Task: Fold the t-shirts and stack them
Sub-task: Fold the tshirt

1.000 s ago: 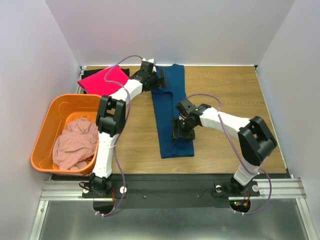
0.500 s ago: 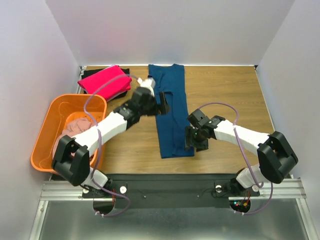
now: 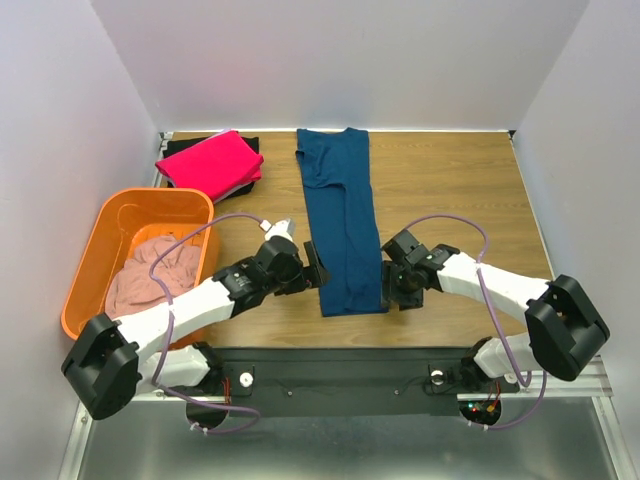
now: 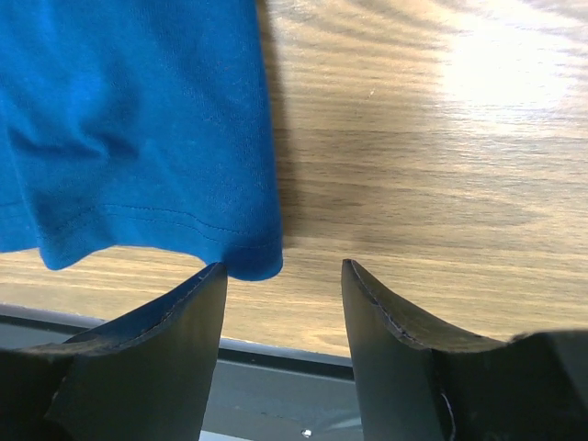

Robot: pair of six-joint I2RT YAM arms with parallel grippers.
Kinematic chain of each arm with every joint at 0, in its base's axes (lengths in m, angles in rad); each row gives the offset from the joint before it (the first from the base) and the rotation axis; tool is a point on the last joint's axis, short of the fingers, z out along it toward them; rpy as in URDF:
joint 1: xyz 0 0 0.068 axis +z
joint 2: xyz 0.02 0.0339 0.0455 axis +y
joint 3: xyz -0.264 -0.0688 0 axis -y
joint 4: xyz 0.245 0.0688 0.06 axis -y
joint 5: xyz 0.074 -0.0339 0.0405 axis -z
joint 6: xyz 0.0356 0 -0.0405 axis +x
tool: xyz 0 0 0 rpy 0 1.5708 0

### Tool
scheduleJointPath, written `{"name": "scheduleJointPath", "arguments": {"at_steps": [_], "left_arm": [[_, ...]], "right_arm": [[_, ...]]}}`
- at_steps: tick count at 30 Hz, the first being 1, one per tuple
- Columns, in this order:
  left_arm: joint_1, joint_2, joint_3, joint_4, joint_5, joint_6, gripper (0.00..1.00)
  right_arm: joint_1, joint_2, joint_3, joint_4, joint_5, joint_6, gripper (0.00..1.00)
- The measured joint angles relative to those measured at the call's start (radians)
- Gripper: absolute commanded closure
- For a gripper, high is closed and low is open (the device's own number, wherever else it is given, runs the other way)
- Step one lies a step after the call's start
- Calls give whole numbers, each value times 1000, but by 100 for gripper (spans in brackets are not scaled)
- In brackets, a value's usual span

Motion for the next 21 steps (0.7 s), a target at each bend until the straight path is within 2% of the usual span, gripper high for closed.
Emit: {"name": "scheduleJointPath", "arguments": {"at_steps": [6,12,18,21], "left_arm": [[-89,5,-32,-2,-31,-82,1],[-165,88,-32,-16,-58,-146,3],[-198,133,-32,-48,-82,-178,9],[-214,182,-29,-50,-89,-181,17]], "right_arm": [[0,-6,-24,35,-15,8,41],[0,-4,-27,76,-47,7,41],[0,22,-27,103,-58,0,45],[0,32,-27,106,-58,-5,48]]}}
